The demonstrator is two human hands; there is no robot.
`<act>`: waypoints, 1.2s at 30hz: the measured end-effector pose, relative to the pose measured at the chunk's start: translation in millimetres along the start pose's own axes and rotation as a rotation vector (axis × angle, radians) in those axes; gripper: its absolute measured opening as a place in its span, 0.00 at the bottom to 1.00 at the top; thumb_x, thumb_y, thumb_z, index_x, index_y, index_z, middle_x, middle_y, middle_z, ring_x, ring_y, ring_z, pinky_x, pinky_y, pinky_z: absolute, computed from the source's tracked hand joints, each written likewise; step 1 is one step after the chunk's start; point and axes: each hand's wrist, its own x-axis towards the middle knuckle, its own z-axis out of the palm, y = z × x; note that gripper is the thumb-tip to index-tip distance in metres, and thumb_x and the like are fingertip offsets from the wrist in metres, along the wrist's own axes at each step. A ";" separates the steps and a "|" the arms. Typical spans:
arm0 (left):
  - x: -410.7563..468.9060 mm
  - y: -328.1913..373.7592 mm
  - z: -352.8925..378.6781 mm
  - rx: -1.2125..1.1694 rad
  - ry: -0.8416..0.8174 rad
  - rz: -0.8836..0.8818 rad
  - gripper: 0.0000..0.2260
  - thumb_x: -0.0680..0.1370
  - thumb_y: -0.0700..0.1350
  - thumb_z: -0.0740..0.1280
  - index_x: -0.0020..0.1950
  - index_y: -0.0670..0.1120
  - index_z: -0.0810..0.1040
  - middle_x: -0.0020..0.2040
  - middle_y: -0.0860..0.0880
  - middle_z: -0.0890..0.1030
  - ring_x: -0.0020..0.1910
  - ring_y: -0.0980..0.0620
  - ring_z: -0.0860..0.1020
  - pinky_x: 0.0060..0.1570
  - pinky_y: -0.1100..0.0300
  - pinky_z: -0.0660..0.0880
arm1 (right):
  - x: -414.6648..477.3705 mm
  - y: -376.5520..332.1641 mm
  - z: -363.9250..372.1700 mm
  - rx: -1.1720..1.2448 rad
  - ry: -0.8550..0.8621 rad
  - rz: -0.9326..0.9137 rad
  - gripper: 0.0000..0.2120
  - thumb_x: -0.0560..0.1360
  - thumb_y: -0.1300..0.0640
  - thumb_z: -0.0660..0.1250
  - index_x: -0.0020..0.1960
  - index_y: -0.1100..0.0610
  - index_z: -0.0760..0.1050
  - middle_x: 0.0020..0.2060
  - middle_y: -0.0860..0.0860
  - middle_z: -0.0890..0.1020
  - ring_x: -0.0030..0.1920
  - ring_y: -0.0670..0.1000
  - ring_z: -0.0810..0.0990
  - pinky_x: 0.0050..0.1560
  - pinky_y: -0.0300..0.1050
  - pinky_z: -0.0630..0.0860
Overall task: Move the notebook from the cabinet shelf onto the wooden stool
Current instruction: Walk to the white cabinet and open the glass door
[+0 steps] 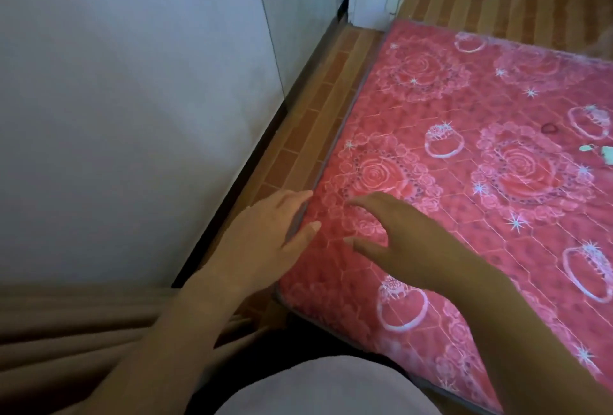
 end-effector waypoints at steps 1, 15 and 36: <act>-3.1 -6.8 -3.0 -0.010 0.000 -0.018 0.29 0.75 0.65 0.49 0.72 0.53 0.61 0.69 0.53 0.68 0.66 0.54 0.67 0.64 0.54 0.67 | 9.5 -3.8 4.1 -0.002 -0.003 -0.028 0.28 0.74 0.43 0.63 0.71 0.49 0.60 0.69 0.48 0.67 0.67 0.48 0.66 0.63 0.40 0.61; 41.5 -187.6 -129.4 -0.051 0.024 -0.091 0.25 0.75 0.62 0.52 0.71 0.56 0.62 0.69 0.56 0.67 0.66 0.57 0.67 0.64 0.55 0.67 | 194.5 -120.1 27.8 0.045 0.100 -0.026 0.26 0.73 0.45 0.64 0.69 0.51 0.64 0.67 0.49 0.70 0.63 0.48 0.71 0.60 0.37 0.64; 118.5 -288.8 -221.5 -0.022 -0.116 -0.065 0.30 0.70 0.65 0.48 0.72 0.60 0.57 0.73 0.58 0.61 0.70 0.56 0.62 0.66 0.55 0.63 | 332.5 -188.6 26.0 0.064 0.100 0.074 0.27 0.73 0.43 0.63 0.70 0.46 0.61 0.69 0.45 0.67 0.66 0.47 0.68 0.65 0.44 0.65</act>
